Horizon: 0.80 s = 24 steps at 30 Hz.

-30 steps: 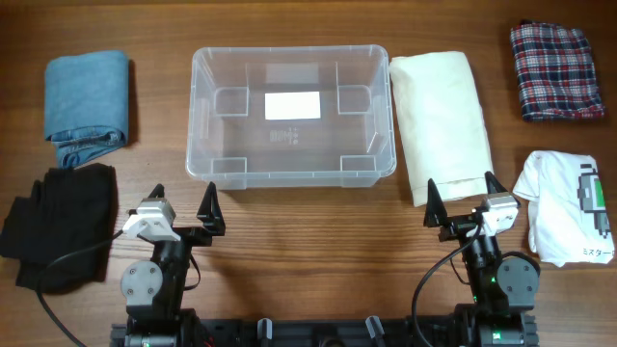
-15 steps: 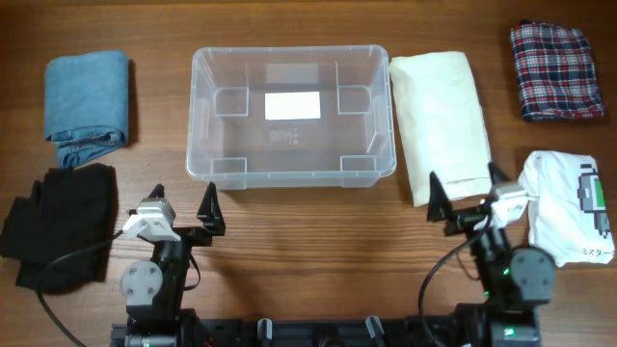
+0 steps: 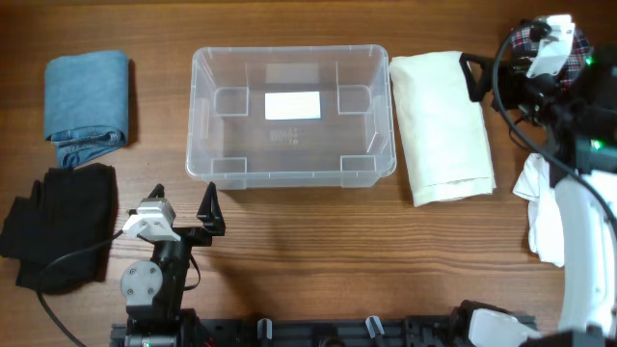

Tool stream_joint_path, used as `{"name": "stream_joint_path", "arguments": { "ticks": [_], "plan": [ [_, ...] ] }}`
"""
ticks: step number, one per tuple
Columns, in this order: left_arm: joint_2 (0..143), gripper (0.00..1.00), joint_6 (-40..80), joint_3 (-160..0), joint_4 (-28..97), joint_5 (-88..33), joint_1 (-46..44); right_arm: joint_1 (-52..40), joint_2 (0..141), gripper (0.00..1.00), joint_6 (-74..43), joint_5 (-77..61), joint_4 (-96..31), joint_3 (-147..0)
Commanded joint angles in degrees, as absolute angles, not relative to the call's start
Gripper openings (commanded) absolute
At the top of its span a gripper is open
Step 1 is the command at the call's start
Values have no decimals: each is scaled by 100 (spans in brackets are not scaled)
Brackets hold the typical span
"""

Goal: Pack container
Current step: 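Lower the right gripper and grasp the cream cloth's edge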

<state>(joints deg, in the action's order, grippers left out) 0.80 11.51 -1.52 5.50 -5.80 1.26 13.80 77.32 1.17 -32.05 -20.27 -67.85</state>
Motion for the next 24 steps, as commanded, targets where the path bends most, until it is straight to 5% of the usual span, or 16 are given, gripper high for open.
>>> {"name": "stream_joint_path", "arguments": {
  "ticks": [1, 24],
  "plan": [
    [38, 100, 1208, -108, 534, -545, 174, 1621, 8335, 100, 305, -3454, -1920, -6910],
    [38, 100, 1208, -108, 534, -545, 174, 2370, 11220, 100, 904, -3221, -1660, -6910]
  ]
}}
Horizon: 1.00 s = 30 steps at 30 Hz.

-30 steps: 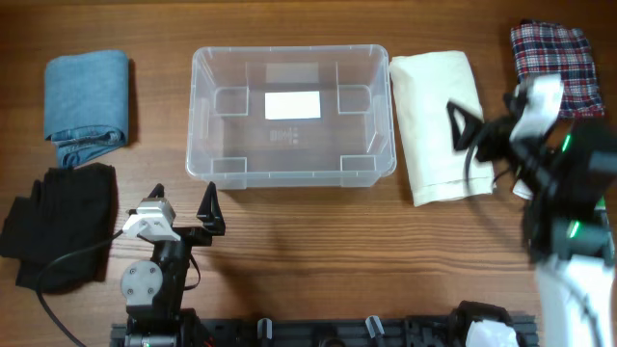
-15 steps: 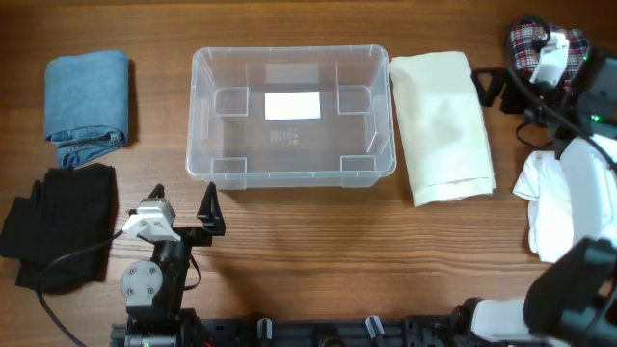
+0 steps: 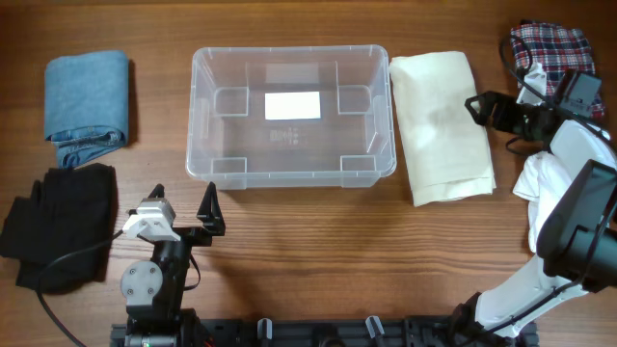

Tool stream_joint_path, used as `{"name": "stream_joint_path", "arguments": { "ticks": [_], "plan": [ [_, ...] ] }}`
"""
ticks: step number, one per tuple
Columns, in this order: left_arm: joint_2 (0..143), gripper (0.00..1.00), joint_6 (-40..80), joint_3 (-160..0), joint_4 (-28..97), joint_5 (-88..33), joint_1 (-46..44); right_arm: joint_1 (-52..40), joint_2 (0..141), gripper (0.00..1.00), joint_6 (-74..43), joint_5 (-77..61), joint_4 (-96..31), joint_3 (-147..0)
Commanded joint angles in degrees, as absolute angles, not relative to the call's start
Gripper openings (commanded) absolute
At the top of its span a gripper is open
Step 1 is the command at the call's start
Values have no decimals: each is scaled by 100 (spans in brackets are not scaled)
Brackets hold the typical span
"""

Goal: Pack container
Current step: 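Lower the right gripper and grasp the cream cloth's edge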

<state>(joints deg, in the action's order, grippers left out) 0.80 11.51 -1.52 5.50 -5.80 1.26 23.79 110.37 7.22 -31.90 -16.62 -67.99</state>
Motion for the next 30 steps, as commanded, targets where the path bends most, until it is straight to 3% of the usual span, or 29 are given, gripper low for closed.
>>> {"name": "stream_joint_path", "arguments": {
  "ticks": [1, 13, 25, 30],
  "plan": [
    [38, 100, 1208, -108, 534, -545, 174, 2368, 11277, 100, 904, -3264, -1691, -6910],
    [38, 100, 1208, -108, 534, -545, 174, 2370, 11629, 99, 1275, -4340, -1769, -6899],
    [38, 100, 1208, -108, 534, -545, 174, 2364, 11660, 100, 2292, -4812, -2827, -6899],
    [38, 100, 1208, -108, 534, -545, 174, 2342, 11679, 95, 2438, -5216, -2947, -6899]
  ]
}}
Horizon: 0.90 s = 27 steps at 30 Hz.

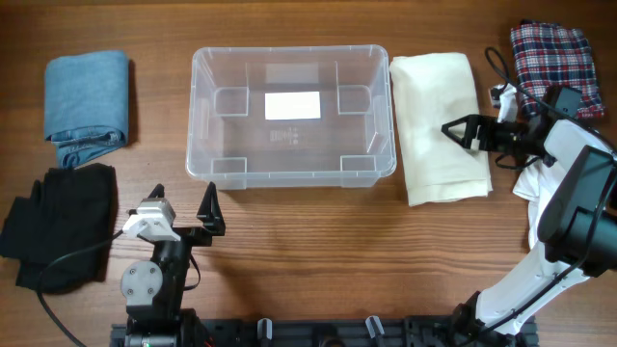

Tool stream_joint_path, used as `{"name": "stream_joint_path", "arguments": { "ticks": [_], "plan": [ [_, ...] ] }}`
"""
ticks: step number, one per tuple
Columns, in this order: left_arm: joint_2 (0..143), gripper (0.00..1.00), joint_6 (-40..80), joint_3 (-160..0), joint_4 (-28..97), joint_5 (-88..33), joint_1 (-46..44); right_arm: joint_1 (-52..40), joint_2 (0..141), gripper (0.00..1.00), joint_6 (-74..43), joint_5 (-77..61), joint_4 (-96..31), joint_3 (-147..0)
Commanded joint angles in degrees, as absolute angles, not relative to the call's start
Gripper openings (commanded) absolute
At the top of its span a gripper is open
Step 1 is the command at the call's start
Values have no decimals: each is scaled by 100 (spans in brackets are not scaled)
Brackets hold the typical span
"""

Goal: Pack container
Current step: 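Lower the right gripper and grasp the cream cloth's edge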

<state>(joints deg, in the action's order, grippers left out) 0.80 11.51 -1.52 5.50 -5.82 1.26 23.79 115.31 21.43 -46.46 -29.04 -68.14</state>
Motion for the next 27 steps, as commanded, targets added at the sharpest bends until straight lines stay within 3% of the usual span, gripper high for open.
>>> {"name": "stream_joint_path", "arguments": {
  "ticks": [1, 3, 4, 6, 8, 11, 15, 20, 27],
  "plan": [
    [38, 100, 1208, -108, 534, -545, 174, 2327, 11679, 94, 2499, -5271, -2943, -6899],
    [38, 100, 1208, -108, 534, -545, 174, 2265, 11679, 87, 2556, -5301, -2934, -6899],
    [38, 100, 1208, -108, 534, -545, 174, 2217, 11679, 78, 2558, -5301, -2921, -6899],
    [38, 100, 1208, -108, 534, -545, 174, 2158, 11679, 51, 2554, -5304, -2899, -6899],
    [38, 100, 1208, -108, 534, -545, 174, 2126, 11679, 33, 2547, -5304, -2899, -6899],
    [38, 100, 1208, -108, 534, -545, 174, 2128, 11677, 20, 2383, -5288, -2871, -6901],
    [38, 100, 1208, -108, 534, -545, 174, 2171, 11651, 4, 873, -4619, -2526, -6917],
    [38, 100, 1208, -108, 534, -545, 174, 2241, 11389, 4, 545, -4423, -2624, -7137],
    [38, 100, 1208, -108, 534, -545, 174, 2220, 10276, 4, 628, -3444, -4117, -8296]
  ]
}}
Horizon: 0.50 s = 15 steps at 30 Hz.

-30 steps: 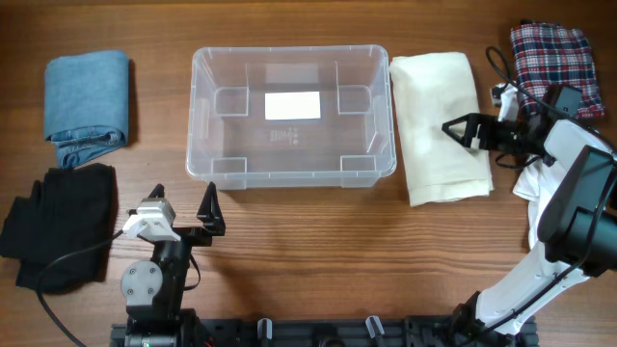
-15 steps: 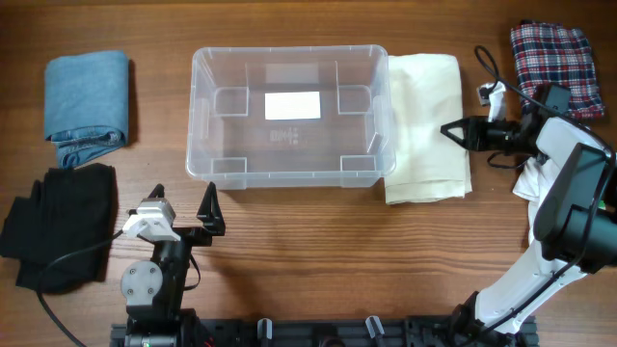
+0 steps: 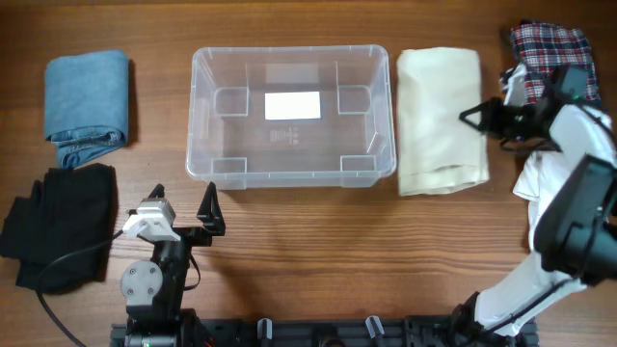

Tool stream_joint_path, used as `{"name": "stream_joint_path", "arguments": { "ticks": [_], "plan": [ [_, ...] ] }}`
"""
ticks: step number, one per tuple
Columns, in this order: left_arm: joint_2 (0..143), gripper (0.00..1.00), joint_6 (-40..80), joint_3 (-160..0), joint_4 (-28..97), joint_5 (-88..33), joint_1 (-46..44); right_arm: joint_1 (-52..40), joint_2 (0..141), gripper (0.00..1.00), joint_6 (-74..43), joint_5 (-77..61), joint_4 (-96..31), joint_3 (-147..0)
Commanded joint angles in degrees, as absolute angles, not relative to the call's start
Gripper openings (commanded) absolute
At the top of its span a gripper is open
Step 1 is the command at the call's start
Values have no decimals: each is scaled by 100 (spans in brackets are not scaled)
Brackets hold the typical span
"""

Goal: Pack container
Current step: 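Lower the right gripper and grasp the cream cloth's edge, then lift the cream cloth and carry it left over the container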

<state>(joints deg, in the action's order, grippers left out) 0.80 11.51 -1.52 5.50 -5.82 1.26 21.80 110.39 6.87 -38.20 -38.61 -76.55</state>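
The clear plastic container (image 3: 202, 116) stands open and empty at the table's middle. Right of it lies a folded cream cloth (image 3: 434, 116), its lower edge bunched. My right gripper (image 3: 465, 114) reaches in from the right, its tips on the cloth's right part; it looks shut on the top fold. My left gripper (image 3: 183, 210) rests near the front edge, left of the container, open with nothing in it.
A folded blue denim cloth (image 3: 87, 96) lies at the far left and a black cloth (image 3: 58, 226) below it. A plaid cloth (image 3: 549, 46) sits at the back right and a white cloth (image 3: 551, 207) under the right arm.
My right gripper has moved up and to the right on the cream cloth. The cloth has shifted the same way, away from the container's wall, and its lower edge has bunched.
My right gripper was first at the plaid cloth in the back right corner. Then it stood at the cream cloth's right edge, then further in over the cloth. Now it sits nearer the edge and the cloth has shifted. The left arm stayed still.
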Motion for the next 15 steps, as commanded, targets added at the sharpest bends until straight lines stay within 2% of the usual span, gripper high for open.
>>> {"name": "stream_joint_path", "arguments": {
  "ticks": [1, 4, 8, 15],
  "plan": [
    [38, 100, 1208, -108, 534, -545, 174, 2198, 10097, 4, 764, -3452, -4303, -8447],
    [38, 100, 1208, -108, 534, -545, 174, 1986, 9518, 5, 1710, -3417, -4746, -8812],
    [38, 100, 1208, -108, 534, -545, 174, 1592, 8733, 4, 2486, -3227, -4718, -8851],
    [38, 100, 1208, -108, 534, -545, 174, 954, 7802, 4, 3076, -3262, -4543, -8851]
  ]
}}
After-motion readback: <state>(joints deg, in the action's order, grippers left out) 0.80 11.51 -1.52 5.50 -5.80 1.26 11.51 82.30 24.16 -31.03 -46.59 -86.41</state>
